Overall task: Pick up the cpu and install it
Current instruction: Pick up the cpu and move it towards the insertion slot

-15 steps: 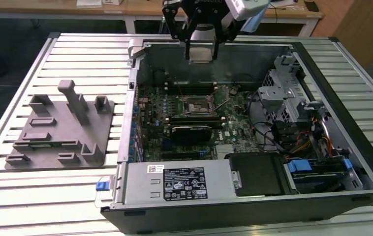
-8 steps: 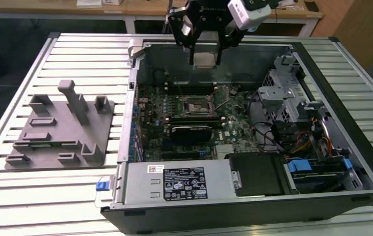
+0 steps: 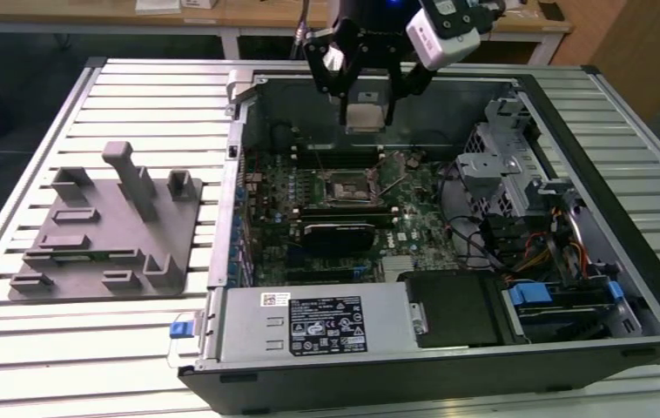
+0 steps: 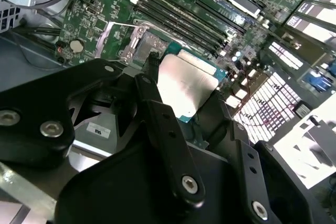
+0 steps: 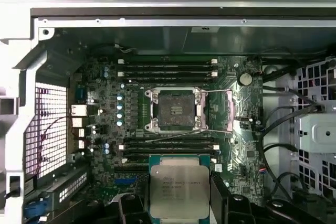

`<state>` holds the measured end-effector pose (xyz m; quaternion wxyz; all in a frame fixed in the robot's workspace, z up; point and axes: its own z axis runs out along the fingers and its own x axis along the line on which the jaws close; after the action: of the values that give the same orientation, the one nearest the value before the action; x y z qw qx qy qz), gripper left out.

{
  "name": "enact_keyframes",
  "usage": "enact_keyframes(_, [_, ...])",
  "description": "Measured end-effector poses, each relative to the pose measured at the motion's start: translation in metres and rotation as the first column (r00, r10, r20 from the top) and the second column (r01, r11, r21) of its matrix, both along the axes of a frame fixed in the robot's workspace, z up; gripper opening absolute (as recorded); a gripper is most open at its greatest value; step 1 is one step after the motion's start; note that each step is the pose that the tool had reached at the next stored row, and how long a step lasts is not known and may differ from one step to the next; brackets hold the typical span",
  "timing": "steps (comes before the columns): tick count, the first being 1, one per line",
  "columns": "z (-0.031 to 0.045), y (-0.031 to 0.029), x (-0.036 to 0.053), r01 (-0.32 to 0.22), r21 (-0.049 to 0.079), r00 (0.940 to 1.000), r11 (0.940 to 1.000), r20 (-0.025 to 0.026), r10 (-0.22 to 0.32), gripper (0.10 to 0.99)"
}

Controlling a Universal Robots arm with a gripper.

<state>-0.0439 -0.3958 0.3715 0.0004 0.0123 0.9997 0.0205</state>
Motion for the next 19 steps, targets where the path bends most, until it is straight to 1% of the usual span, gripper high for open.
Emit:
enact_keyframes(13, [-0.0236, 0.0007, 0.0049, 0.000, 0.000, 1.0000, 1.0000, 0.0000, 0.000, 0.541])
enact_keyframes(15, [-0.0273, 0.0021, 0.0053, 0.000, 0.000, 1.0000, 1.0000, -0.0001, 0.000, 0.541])
enact_keyframes(19, [-0.0345, 0.0072, 0.0058, 0.000, 0.000, 1.0000, 1.0000, -0.0004, 0.000, 0.541])
